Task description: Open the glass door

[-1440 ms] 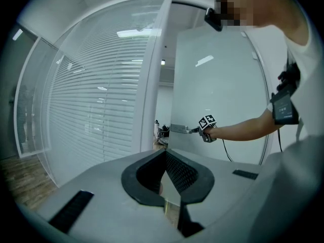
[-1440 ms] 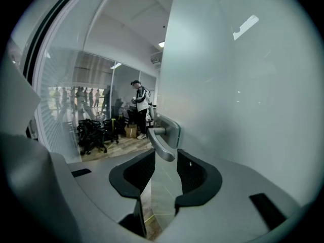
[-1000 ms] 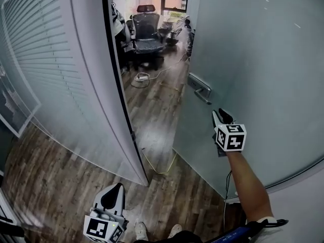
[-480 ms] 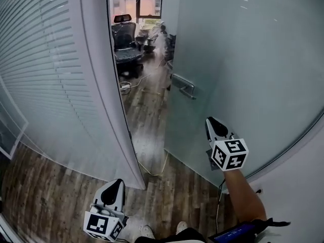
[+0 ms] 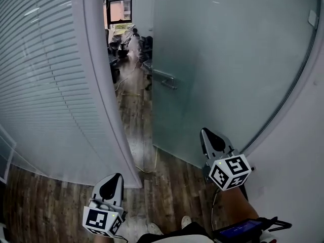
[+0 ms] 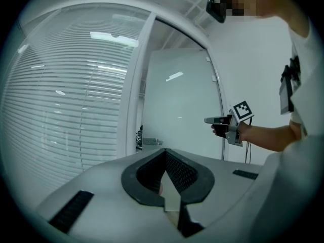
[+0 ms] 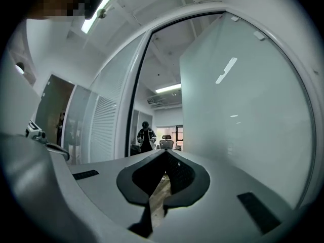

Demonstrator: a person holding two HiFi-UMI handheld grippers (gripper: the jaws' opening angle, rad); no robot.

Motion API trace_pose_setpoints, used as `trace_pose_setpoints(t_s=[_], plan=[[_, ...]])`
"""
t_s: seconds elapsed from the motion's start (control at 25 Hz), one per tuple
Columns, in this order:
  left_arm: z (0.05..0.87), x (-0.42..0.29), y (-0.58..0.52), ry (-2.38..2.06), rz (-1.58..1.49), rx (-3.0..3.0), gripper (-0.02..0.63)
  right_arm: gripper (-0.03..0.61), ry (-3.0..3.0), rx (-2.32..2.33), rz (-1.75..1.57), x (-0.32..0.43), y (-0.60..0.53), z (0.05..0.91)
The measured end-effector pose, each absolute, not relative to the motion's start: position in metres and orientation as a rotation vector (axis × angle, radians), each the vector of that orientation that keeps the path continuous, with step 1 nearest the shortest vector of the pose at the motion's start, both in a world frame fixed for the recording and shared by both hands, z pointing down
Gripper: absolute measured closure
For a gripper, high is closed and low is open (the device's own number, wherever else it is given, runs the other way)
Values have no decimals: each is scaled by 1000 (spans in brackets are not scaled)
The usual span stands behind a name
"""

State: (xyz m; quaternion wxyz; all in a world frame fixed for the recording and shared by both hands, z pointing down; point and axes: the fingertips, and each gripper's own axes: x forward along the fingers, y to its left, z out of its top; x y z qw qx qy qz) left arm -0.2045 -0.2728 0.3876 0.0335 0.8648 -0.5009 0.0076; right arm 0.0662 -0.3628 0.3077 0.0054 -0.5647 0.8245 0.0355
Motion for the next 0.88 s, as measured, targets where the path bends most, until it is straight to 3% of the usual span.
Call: trace_pose_setpoints(t_s=[0.44,0.88], plan=[[380,-191,-247,-1523,-14,2654,614,575,2607,-1669,118,59,-278,310],[363,-133,-187,-1596,1,2624,614,576,2649,-1526,74,113,-217,309]])
